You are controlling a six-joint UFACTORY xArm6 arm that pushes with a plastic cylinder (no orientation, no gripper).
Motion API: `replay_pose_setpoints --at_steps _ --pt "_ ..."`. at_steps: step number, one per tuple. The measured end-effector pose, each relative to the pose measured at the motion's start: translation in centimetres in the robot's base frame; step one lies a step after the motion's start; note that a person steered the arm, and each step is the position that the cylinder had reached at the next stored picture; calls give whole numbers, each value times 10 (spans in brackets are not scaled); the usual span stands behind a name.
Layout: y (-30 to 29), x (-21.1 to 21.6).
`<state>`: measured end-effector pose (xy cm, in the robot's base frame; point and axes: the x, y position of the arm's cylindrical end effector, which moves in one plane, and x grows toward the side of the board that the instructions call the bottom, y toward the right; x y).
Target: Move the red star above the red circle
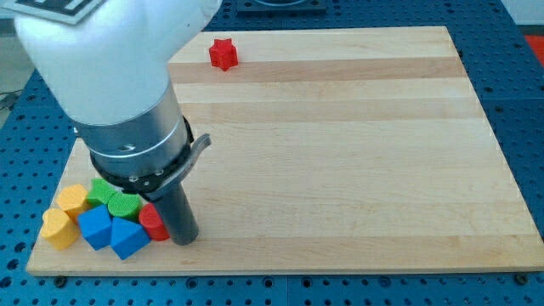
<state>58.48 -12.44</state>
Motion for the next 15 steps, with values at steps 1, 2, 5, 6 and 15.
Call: replay_pose_setpoints --at_steps 1,2,5,6,15 --pt "-7 0" --pt "3 12" --pt "188 -161" --pt "167 -244" --pt "66 -235"
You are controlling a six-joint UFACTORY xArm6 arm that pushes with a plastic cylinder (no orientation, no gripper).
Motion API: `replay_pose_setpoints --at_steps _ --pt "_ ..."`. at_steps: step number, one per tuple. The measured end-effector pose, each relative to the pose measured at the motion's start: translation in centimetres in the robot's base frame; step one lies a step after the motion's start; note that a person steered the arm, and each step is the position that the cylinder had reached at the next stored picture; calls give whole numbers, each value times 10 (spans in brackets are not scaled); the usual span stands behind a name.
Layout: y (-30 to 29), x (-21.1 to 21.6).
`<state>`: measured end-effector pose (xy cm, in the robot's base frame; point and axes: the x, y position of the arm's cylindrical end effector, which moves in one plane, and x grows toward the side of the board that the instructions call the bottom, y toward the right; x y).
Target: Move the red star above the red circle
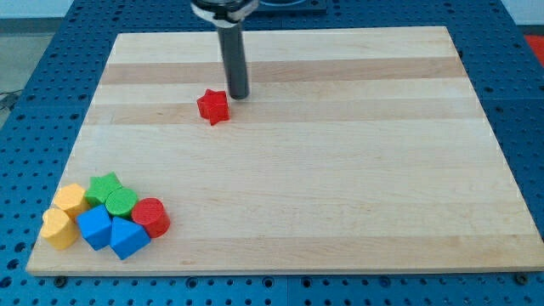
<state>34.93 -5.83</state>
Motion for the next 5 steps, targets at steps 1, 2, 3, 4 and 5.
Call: replay_pose_setpoints --at_steps 1,2,3,4,5 --pt "-12 10" --pt "-45 7" --pt "-71 10" --pt "-78 51" --pt "-78 95"
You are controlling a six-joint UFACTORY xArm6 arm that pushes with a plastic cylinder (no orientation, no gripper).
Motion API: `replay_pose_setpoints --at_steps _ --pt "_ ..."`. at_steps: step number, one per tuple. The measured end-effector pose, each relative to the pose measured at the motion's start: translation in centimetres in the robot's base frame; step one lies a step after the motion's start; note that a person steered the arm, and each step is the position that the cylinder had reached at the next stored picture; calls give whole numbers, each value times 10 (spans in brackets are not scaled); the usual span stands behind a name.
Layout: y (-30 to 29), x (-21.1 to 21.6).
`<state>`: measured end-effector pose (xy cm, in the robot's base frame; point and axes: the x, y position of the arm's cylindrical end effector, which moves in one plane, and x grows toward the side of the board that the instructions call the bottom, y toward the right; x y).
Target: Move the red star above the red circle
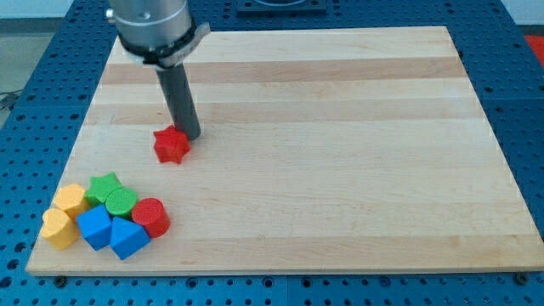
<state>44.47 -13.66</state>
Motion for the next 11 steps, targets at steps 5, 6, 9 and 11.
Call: replay_pose_setpoints --at_steps 5,6,9,11 --pt "-26 -6" --pt "-30 11" --pt "-30 50" --pt "9 59"
